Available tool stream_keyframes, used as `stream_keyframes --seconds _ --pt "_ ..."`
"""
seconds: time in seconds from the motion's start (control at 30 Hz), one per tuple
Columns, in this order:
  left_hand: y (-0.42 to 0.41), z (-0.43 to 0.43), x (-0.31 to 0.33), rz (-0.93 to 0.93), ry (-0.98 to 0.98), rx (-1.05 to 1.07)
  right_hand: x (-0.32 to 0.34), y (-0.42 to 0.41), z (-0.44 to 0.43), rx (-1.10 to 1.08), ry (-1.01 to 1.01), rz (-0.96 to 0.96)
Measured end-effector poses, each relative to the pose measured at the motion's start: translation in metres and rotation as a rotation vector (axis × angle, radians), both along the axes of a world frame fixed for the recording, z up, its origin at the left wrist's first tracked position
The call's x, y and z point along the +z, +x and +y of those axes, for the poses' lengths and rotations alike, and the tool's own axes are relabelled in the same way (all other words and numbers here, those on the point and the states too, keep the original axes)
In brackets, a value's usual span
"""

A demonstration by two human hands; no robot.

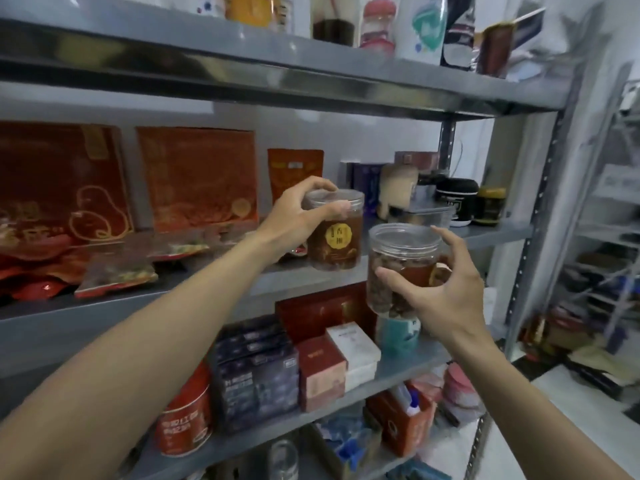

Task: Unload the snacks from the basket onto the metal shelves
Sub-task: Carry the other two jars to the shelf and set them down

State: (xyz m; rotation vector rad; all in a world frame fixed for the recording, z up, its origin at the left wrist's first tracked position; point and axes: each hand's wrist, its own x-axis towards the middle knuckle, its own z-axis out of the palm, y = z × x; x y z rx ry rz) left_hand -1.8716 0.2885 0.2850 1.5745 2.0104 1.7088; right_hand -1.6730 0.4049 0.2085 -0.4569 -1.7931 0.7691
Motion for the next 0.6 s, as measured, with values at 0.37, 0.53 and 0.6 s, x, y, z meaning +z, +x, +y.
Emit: stream_keyframes --seconds 0.37,0.53,0.6 --pt "-0.059 0.177 0.032 0.041 -0.18 0.151 0.018 -0.072 0.161 0.106 0.043 -0.008" --pt "-0.088 0.218 0.031 0.048 -0.252 0.196 0.008 -0.101 0.197 0.162 -0.017 -0.011" --pt "-0.096 0.229 0.031 0.056 -0.283 0.196 0.007 -0.112 0.206 0.18 -0.041 -0.015"
